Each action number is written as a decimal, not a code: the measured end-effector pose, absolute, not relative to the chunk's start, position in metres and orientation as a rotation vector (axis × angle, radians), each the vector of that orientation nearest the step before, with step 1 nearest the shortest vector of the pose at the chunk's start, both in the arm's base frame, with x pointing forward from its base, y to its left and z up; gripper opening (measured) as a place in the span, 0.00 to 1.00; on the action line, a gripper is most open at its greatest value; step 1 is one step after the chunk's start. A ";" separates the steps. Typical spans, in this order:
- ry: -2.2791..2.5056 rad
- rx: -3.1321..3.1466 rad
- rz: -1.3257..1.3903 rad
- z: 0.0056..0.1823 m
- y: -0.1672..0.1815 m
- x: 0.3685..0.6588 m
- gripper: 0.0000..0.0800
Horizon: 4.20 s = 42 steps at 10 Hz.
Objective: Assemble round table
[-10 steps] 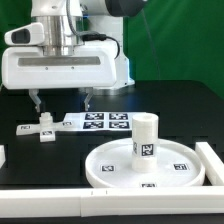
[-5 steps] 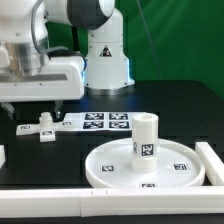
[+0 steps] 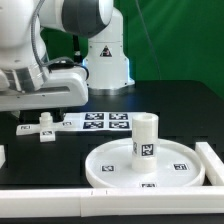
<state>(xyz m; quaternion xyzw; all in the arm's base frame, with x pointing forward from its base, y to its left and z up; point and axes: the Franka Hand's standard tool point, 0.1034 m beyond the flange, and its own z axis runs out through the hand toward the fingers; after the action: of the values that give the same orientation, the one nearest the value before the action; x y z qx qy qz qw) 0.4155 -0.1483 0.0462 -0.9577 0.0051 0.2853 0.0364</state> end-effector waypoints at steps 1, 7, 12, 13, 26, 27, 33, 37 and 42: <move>-0.002 -2.909 0.994 0.050 -0.142 0.412 0.81; -0.019 -2.721 1.483 0.042 -0.148 0.395 0.81; 0.010 -2.706 1.518 0.035 -0.152 0.385 0.81; 0.033 -2.691 1.552 0.029 -0.152 0.376 0.81; 0.066 -2.647 1.622 0.015 -0.153 0.349 0.01; 0.057 -2.652 1.602 0.025 -0.150 0.356 0.01; 0.041 -2.690 1.511 0.048 -0.146 0.375 0.16; 0.077 -2.695 1.567 0.033 -0.155 0.390 0.73; 0.160 -2.679 1.657 0.014 -0.153 0.383 0.81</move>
Offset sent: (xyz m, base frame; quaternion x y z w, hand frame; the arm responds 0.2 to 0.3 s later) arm 0.0000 0.0000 0.0000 0.0000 -0.1938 0.0000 0.9810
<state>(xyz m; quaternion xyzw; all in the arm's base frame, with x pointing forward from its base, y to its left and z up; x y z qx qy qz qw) 0.3829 -0.1526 0.0135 -0.8493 0.0507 0.5254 -0.0061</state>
